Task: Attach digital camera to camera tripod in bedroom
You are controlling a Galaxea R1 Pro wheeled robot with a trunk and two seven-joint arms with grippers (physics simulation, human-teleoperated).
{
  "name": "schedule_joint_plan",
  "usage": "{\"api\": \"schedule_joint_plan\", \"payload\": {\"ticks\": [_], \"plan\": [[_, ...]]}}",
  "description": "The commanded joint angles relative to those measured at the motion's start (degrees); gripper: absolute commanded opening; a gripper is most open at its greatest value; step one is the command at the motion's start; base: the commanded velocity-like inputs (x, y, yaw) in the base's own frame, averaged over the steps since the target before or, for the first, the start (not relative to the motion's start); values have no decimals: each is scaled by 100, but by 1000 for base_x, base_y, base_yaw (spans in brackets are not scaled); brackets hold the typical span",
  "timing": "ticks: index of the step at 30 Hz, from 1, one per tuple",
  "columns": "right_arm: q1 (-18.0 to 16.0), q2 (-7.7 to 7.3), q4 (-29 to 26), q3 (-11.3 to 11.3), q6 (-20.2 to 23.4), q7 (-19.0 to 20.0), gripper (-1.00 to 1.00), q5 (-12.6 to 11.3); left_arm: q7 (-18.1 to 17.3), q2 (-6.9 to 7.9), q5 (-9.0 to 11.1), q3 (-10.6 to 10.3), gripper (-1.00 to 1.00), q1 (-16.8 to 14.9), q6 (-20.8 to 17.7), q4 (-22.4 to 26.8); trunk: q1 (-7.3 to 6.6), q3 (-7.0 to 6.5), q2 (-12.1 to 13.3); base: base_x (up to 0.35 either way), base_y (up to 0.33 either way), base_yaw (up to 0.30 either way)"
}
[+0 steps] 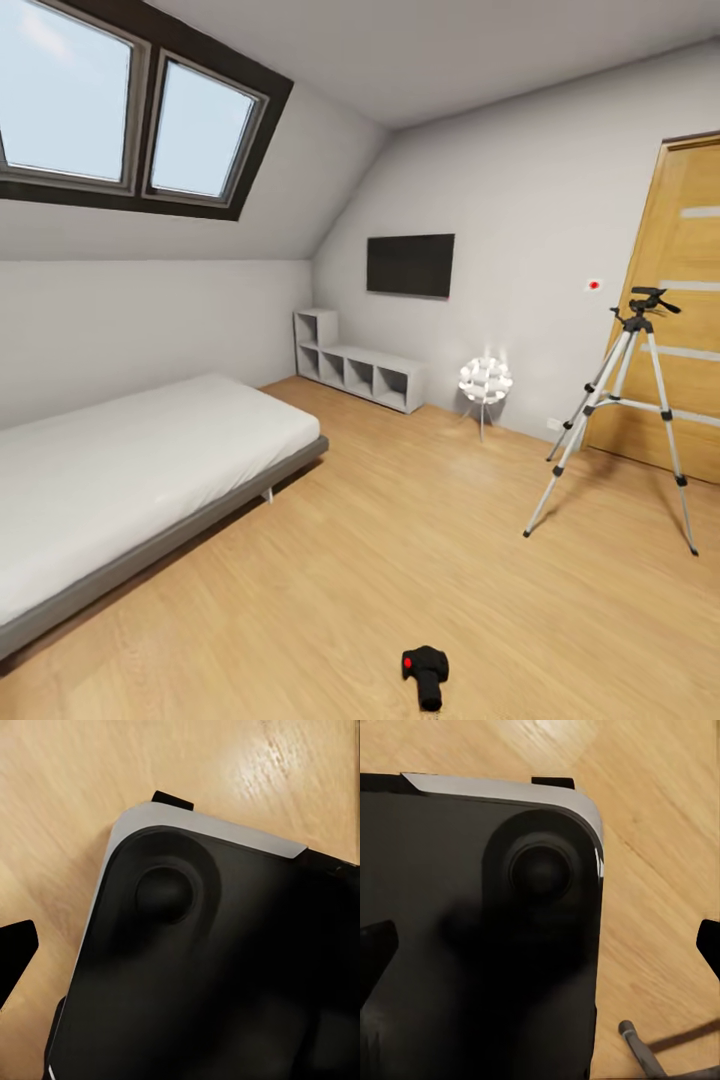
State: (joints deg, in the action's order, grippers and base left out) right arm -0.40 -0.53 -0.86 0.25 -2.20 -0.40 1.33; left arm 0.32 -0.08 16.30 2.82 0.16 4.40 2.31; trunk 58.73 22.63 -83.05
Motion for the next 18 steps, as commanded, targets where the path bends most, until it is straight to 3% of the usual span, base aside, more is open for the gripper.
{"api": "schedule_joint_plan", "payload": {"ticks": [1,18], "plan": [[-4,0,6,1,-17,-4,100,14,3,-1,5,26,100,0,9,6,0,3,-3,0,0,-282],[-4,0,7,-7,-17,-4,100,9,3,-7,5,26,100,2,6,6,0,-24,-3,0,0,-283]]}}
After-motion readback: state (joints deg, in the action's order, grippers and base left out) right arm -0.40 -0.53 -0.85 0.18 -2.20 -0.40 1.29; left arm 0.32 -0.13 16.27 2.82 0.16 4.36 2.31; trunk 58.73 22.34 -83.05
